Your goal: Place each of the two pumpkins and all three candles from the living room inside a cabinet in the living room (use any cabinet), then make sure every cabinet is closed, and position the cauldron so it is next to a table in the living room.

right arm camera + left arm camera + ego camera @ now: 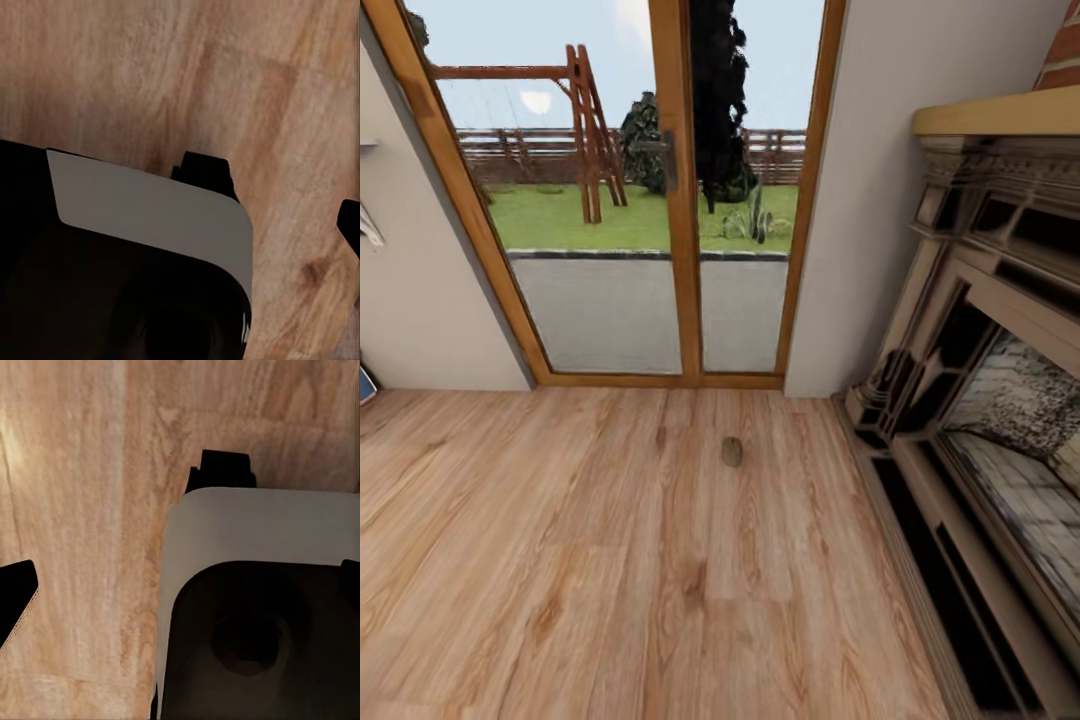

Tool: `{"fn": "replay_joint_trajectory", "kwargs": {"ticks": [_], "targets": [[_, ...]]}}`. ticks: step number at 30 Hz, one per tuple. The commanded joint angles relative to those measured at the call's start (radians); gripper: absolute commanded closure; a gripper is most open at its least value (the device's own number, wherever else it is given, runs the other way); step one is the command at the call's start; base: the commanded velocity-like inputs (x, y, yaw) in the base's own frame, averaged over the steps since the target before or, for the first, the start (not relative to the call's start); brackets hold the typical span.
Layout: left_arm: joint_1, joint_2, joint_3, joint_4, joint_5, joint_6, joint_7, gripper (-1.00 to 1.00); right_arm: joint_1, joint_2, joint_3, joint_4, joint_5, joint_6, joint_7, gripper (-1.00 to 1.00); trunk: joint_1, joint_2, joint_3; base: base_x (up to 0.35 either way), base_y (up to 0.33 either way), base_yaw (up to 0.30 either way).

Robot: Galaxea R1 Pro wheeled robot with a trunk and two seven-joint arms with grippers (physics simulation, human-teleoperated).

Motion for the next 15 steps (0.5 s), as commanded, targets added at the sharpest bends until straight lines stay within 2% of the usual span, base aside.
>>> {"fn": "replay_joint_trajectory", "kwargs": {"ticks": [1, 15], "targets": [[0.000, 0.000, 0.000, 0.000, 0.000, 0.000, 0.000, -1.00, 0.000, 0.000, 0.000, 0.000, 0.000, 0.000, 0.000, -1.00, 0.000, 0.000, 0.000, 0.333, 0.000, 0.000], [0.000, 0.000, 0.000, 0.000, 0.000, 0.000, 0.000, -1.00, 0.000, 0.001, 0.000, 0.000, 0.001, 0.003, 0.005, -1.00, 0.000, 0.000, 0.000, 0.333, 0.000, 0.000]]}}
